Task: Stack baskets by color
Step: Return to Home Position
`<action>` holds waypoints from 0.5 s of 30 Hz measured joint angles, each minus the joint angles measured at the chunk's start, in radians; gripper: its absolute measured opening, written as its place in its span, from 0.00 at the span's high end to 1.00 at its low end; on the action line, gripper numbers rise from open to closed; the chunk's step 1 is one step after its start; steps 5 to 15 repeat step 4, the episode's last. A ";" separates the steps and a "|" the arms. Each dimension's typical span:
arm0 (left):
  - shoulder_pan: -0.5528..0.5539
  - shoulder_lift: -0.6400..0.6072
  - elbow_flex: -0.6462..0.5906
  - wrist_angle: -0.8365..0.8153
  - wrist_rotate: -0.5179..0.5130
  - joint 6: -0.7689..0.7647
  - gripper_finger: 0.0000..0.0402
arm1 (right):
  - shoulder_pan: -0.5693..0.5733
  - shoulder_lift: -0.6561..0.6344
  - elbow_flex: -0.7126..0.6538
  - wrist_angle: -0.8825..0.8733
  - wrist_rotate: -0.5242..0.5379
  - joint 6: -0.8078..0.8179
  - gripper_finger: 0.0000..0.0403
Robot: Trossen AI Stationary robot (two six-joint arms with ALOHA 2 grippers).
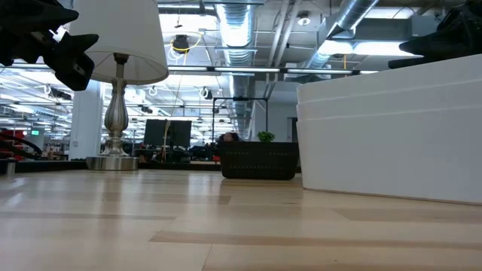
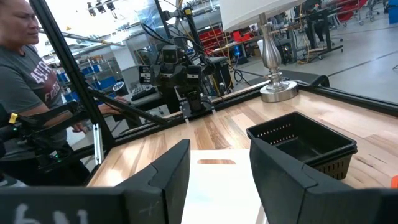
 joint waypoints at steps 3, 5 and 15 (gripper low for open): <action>0.000 0.000 0.000 0.000 0.000 0.000 0.62 | 0.000 0.000 0.000 0.000 0.000 0.000 0.53; 0.000 0.000 0.000 0.000 0.000 0.000 0.62 | 0.000 0.000 0.000 0.000 0.000 0.000 0.53; 0.000 0.000 0.000 0.000 0.000 0.000 0.62 | 0.000 0.000 0.000 0.000 0.000 0.000 0.53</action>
